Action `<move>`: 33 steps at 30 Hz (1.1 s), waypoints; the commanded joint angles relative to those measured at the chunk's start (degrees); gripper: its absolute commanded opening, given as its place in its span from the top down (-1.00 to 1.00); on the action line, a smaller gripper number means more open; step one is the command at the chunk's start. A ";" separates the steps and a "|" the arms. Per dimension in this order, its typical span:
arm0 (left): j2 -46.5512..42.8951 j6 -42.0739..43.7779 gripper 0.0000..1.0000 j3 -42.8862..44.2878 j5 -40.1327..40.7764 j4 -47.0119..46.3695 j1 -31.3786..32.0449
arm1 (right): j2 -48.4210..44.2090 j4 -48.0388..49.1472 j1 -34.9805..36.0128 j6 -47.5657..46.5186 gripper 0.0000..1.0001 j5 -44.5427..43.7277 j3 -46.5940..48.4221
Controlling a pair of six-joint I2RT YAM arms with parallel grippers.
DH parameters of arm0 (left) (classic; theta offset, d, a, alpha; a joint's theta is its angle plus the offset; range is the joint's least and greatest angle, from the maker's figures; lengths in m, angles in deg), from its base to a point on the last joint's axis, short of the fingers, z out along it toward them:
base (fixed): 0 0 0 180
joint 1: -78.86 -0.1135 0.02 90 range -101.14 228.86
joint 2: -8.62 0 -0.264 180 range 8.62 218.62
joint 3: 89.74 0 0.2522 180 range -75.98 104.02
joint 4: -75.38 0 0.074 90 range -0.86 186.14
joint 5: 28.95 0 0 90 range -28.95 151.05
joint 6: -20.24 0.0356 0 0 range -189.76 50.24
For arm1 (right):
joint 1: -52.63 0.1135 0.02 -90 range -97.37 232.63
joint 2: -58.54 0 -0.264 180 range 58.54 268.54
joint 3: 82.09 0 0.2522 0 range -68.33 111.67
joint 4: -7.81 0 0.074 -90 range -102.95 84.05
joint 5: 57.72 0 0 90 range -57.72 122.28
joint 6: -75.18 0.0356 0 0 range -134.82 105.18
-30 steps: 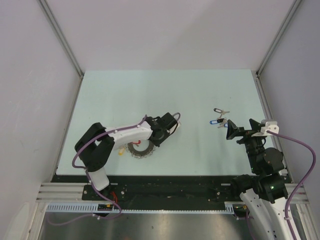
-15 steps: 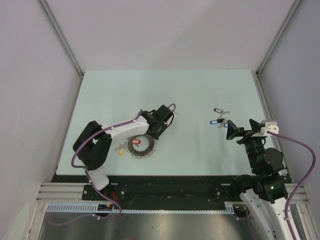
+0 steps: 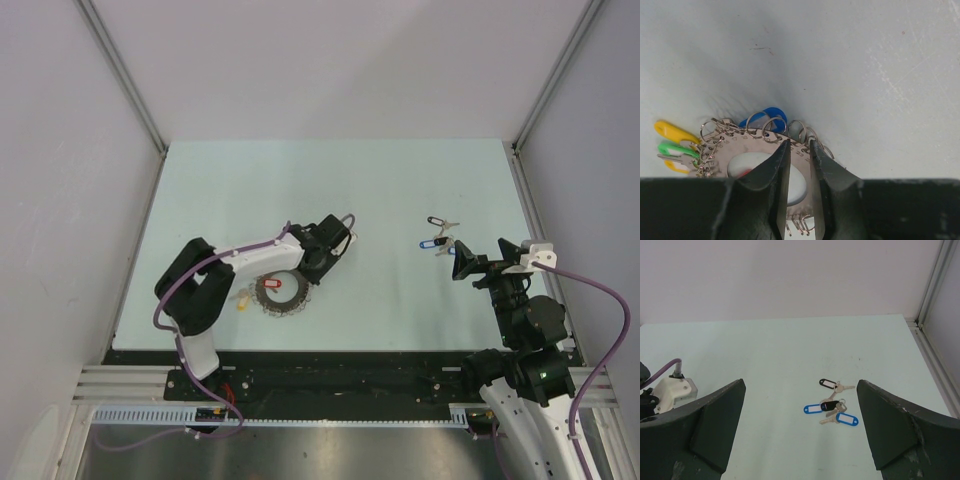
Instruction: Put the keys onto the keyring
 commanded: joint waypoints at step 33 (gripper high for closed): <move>-3.11 5.19 0.36 -1.45 -1.01 2.94 4.06 | -0.57 1.30 -0.36 -0.81 -0.99 0.19 -0.11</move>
